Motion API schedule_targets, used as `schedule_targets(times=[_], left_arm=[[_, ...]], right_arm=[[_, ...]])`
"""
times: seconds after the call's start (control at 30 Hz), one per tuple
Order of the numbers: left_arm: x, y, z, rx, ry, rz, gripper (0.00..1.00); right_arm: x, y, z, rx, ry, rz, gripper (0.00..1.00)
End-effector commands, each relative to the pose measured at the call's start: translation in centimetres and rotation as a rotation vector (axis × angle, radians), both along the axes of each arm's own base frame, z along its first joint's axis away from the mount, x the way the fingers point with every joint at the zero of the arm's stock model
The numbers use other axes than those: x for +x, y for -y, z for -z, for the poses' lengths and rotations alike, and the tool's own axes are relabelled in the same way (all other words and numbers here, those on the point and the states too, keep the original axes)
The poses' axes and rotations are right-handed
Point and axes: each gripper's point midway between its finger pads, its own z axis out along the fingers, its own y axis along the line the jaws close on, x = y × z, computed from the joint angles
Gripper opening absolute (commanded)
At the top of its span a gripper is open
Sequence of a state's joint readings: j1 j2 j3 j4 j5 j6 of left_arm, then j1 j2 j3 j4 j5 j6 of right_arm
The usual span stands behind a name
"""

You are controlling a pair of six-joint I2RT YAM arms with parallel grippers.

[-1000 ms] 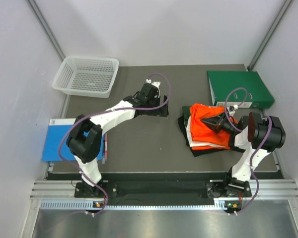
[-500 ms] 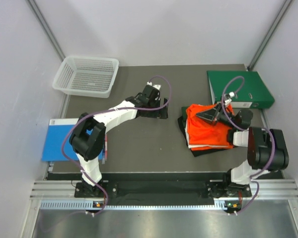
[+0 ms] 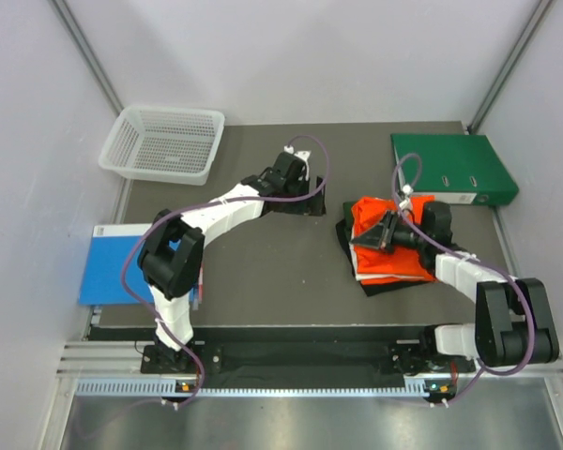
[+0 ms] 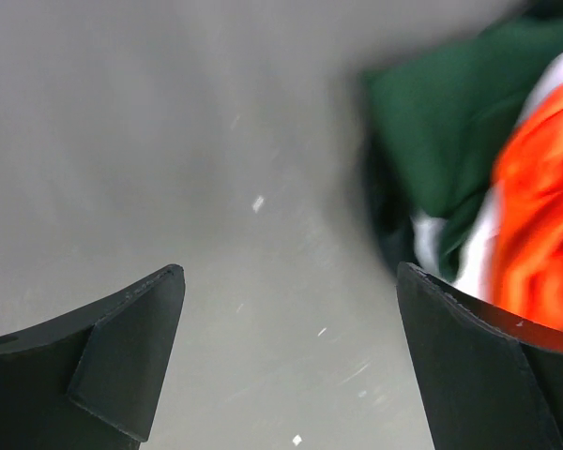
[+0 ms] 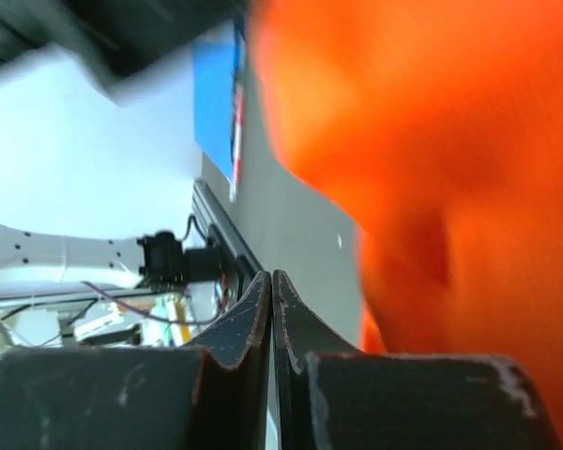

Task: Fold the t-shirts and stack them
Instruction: Put the neatly folded tshirt into the corner of the board with the right arm

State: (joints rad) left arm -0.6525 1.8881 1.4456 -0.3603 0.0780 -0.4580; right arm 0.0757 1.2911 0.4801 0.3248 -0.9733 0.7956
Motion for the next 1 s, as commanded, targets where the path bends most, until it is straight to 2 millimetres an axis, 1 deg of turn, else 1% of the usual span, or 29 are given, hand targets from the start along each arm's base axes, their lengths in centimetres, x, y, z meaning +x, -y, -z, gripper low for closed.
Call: schedule_targets(times=[0.0, 0.1, 0.17, 0.2, 0.27, 0.3, 0.37, 0.43, 0.47, 0.53, 0.57, 0.63, 0.67, 0.73, 0.77, 0.83, 0.87, 0.93, 0.97], left_arm=[[2.8, 3.0, -4.8, -0.113, 0.108, 0.035, 0.99], [3.4, 3.2, -4.9, -0.098, 0.113, 0.032, 0.99], [3.6, 3.2, -4.6, -0.089, 0.112, 0.032, 0.99], [3.6, 3.1, -4.4, -0.086, 0.111, 0.030, 0.99], [3.6, 3.0, -4.1, -0.082, 0.107, 0.029, 0.99], [3.6, 2.9, -4.0, -0.081, 0.103, 0.026, 0.99], [3.5, 2.7, -3.7, -0.075, 0.098, 0.024, 0.99], [3.5, 2.6, -3.7, -0.072, 0.098, 0.020, 0.99], [3.5, 2.4, -3.6, -0.069, 0.095, 0.020, 0.99], [3.4, 2.1, -3.5, -0.059, 0.097, 0.016, 0.99], [3.5, 1.9, -3.5, -0.057, 0.097, 0.010, 0.99], [3.4, 1.6, -3.3, -0.049, 0.094, 0.009, 0.99], [3.4, 1.6, -3.2, -0.050, 0.092, 0.006, 0.99], [3.2, 1.4, -2.8, -0.044, 0.085, 0.006, 0.99], [3.2, 1.3, -2.7, -0.042, 0.085, 0.003, 0.99], [3.1, 1.2, -2.4, -0.035, 0.081, 0.002, 0.99], [3.0, 1.2, -2.2, -0.034, 0.077, 0.002, 0.99], [3.0, 1.0, -1.8, -0.026, 0.072, -0.003, 0.99], [2.9, 0.9, -1.6, -0.022, 0.071, -0.005, 0.99]], right_arm=[[-2.6, -0.3, 0.4, 0.024, 0.017, -0.045, 0.00], [-4.4, -0.3, 2.2, 0.020, -0.027, -0.051, 0.00], [-5.0, -0.2, 3.1, 0.009, -0.051, -0.045, 0.00], [-5.7, -0.1, 4.1, 0.003, -0.078, -0.044, 0.00], [-6.3, 0.0, 5.4, -0.012, -0.119, -0.043, 0.00], [-6.7, 0.0, 5.8, -0.013, -0.126, -0.046, 0.00], [-6.8, 0.0, 6.0, -0.010, -0.130, -0.051, 0.00], [-6.3, -0.1, 5.2, -0.004, -0.105, -0.056, 0.00], [-5.7, -0.2, 4.2, -0.004, -0.078, -0.058, 0.00], [-4.9, -0.1, 3.1, -0.015, -0.032, -0.060, 0.01], [-4.1, -0.2, 1.6, -0.017, 0.002, -0.062, 0.01], [-3.2, -0.3, 0.1, -0.025, 0.054, -0.068, 0.01], [-2.3, -0.3, -1.4, -0.027, 0.088, -0.068, 0.01], [-1.5, -0.4, -2.6, -0.031, 0.123, -0.071, 0.01], [-0.6, -0.4, -3.4, -0.033, 0.144, -0.072, 0.01], [0.3, -0.5, -4.1, -0.033, 0.164, -0.070, 0.01], [1.2, -0.6, -4.3, -0.032, 0.169, -0.068, 0.01], [2.2, -0.7, -4.3, -0.035, 0.181, -0.068, 0.01], [3.0, -0.8, -3.8, -0.034, 0.166, -0.071, 0.01]])
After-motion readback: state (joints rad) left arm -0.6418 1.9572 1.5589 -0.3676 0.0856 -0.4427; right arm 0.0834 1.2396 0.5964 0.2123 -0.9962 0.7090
